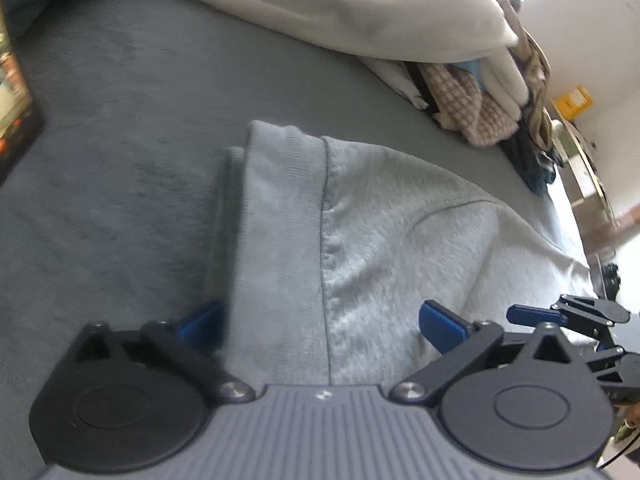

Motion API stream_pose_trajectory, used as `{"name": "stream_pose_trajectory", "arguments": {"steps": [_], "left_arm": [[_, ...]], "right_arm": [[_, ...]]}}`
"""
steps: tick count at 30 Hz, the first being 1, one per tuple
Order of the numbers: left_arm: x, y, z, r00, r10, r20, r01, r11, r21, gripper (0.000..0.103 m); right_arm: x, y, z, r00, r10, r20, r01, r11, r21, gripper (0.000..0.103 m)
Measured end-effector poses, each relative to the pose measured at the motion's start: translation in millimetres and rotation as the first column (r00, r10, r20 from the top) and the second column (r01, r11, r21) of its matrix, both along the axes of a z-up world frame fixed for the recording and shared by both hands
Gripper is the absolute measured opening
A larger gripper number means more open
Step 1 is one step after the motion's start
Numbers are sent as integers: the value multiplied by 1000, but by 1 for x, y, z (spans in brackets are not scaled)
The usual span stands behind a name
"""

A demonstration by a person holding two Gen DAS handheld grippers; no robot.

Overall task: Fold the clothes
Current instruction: 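Move the left gripper to the hoodie's ribbed hem and close on it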

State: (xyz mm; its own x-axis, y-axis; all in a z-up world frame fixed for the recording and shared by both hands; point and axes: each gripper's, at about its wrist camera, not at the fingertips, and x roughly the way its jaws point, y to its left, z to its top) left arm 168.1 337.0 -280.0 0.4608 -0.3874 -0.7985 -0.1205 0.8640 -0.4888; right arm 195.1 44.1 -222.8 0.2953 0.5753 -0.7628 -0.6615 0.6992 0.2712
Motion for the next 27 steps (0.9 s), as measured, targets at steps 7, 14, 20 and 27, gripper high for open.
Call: {"name": "stream_pose_trajectory", "arguments": {"steps": [7, 14, 20, 27], "left_arm": [[0, 13, -2, 999, 28, -15, -30, 994, -104, 99], [4, 25, -11, 999, 11, -42, -19, 982, -188, 94], [8, 1, -4, 999, 23, -34, -23, 1000, -5, 81], [3, 4, 1, 994, 101, -53, -98, 994, 54, 50]], "right_arm": [[-3, 7, 0, 1000, 4, -7, -3, 1000, 11, 42], [-3, 8, 0, 1000, 2, -12, -2, 1000, 9, 42], [7, 13, -2, 999, -54, 6, 54, 999, -2, 42], [12, 11, -1, 996, -85, 14, 85, 996, 27, 42]]}}
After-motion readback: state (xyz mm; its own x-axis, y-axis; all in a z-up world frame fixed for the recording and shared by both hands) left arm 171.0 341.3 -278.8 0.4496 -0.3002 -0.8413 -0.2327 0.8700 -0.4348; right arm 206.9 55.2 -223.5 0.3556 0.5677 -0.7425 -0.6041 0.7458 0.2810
